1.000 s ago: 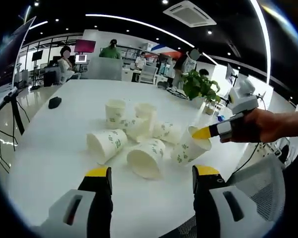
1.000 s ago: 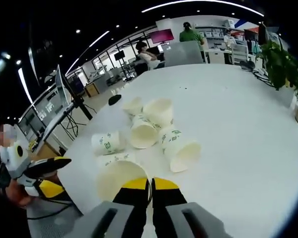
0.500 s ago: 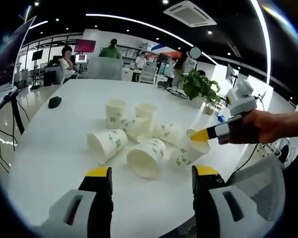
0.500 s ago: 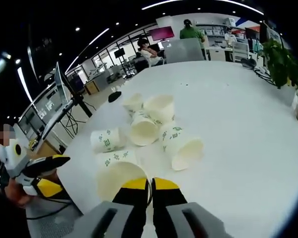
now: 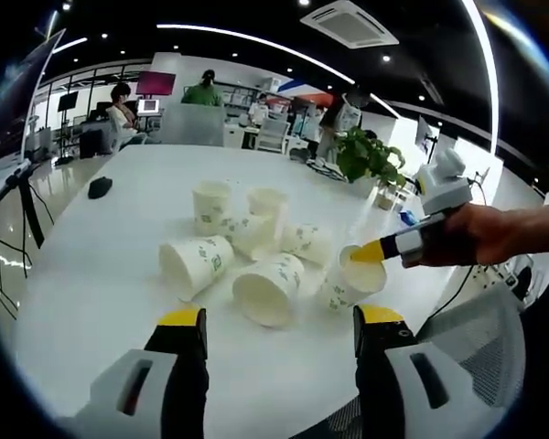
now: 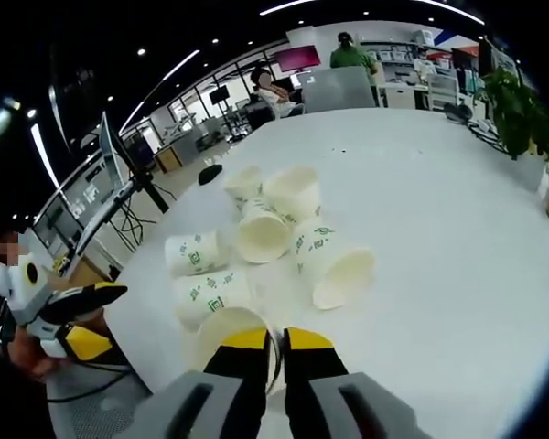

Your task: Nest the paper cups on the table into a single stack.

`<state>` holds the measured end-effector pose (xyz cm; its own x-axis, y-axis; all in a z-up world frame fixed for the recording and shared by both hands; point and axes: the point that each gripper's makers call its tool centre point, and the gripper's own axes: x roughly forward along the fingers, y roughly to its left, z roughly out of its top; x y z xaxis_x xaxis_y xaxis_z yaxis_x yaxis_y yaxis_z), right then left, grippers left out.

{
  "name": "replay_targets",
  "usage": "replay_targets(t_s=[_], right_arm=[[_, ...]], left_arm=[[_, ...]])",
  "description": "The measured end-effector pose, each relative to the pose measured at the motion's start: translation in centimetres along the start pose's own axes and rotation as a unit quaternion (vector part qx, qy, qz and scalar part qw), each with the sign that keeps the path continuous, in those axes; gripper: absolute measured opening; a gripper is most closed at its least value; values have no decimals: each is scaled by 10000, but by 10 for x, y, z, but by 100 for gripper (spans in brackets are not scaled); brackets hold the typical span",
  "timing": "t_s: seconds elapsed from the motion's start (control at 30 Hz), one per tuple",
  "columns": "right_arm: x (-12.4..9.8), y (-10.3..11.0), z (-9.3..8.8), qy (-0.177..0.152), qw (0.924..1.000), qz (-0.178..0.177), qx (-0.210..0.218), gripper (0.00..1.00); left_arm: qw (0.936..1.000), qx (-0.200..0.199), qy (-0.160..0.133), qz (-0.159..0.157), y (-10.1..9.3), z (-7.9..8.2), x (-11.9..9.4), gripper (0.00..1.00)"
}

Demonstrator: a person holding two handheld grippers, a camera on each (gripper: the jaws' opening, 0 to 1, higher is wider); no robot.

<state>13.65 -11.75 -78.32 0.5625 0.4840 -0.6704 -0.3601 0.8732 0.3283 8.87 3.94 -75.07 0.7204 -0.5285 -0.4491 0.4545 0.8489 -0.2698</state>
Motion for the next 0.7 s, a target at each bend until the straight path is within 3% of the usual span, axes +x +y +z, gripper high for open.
replay_targets(t_s=[0.7], right_arm=[[-2,-7,-1,-18,9999,-3,103,5]], left_arm=[[9999,47,106,-12,0,-4,1,62]])
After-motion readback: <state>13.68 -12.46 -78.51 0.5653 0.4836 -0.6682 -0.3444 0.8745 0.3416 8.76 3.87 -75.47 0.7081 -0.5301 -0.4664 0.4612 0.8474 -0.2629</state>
